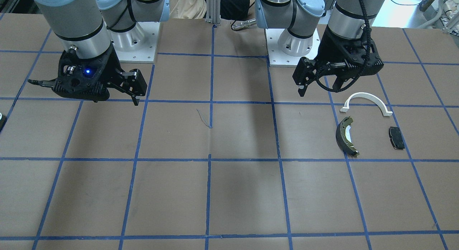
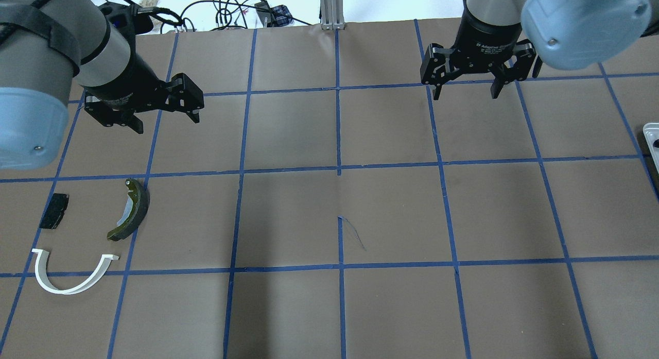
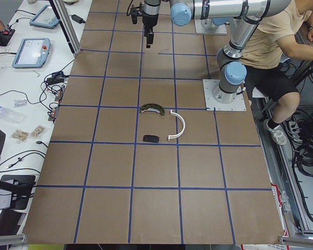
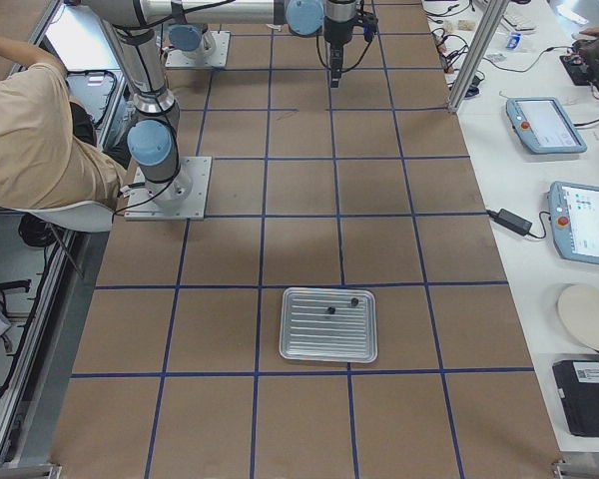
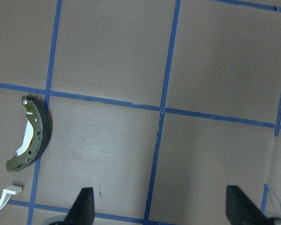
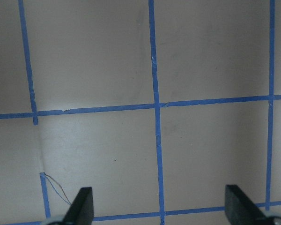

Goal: Place bearing gear from tray to pile

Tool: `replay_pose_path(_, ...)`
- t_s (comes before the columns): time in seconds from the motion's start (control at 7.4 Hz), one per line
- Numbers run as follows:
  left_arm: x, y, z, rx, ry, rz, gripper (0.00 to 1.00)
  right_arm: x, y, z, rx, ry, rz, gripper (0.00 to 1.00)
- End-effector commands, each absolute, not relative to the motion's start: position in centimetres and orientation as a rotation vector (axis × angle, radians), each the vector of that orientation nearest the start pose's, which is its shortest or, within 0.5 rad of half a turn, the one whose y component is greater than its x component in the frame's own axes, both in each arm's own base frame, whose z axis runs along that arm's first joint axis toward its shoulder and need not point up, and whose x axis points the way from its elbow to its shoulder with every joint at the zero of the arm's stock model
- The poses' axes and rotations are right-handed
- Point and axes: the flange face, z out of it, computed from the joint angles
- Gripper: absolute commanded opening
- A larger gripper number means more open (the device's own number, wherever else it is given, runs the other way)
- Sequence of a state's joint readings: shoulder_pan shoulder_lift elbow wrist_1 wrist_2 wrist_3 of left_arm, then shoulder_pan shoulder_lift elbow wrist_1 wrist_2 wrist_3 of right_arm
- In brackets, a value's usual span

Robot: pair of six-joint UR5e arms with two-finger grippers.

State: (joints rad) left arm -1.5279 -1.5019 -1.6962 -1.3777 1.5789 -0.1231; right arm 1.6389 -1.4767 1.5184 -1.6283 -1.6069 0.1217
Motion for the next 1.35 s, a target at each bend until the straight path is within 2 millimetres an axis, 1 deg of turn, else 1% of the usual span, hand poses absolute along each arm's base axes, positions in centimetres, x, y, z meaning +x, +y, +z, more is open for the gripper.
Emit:
replay_pose_path(0.0, -11.6, -50.6, 49.2, -0.284, 3.151, -0.154, 1.0, 15.6, -50.9, 44.4, 0.12, 3.15, 0.003, 1.0)
replay_pose_path(0.14, -12.1, -51.1, 49.0, -0.239, 3.155, -0.134, 1.0, 14.8, -51.2, 44.8, 0.145, 3.142, -0.048, 1.0)
replay_pose_path(0.27, -12.2, -50.7, 49.0, -0.234, 3.157, -0.134, 1.0, 13.8, -51.3, 44.7, 0.181, 3.141, -0.032, 1.0)
replay_pose_path(0.41, -12.3, -50.5, 49.5, -0.241, 3.163, -0.151, 1.0, 12.0, -51.9, 44.6, 0.233, 3.129, -0.038, 1.0)
replay_pose_path(0.54, -11.9, -50.1, 50.2, -0.255, 3.153, -0.173, 1.0, 8.2, -52.9, 44.6, 0.331, 3.073, -0.045, 1.0)
replay_pose_path(0.68, -11.6, -50.8, 49.8, -0.253, 3.153, -0.161, 1.0, 3.5, -53.5, 44.6, 0.281, 3.08, -0.058, 1.0)
replay_pose_path(0.81, -12.2, -51.1, 48.9, -0.248, 3.162, -0.129, 1.0, 0.2, -53.9, 44.6, 0.231, 3.087, -0.085, 1.0)
replay_pose_path(0.95, -12.8, -50.8, 49.6, -0.246, 3.166, -0.157, 1.0, -3.5, -54.6, 43.9, 0.197, 3.114, -0.124, 1.0)
replay_pose_path(1.08, -12.7, -51.0, 49.0, -0.219, 3.155, -0.154, 1.0, -8.2, -55.1, 42.9, 0.125, 3.119, -0.123, 1.0)
replay_pose_path(1.22, -12.7, -50.7, 48.7, -0.207, 3.155, -0.144, 1.0, -13.9, -54.9, 40.4, 0.168, 3.1, -0.064, 1.0)
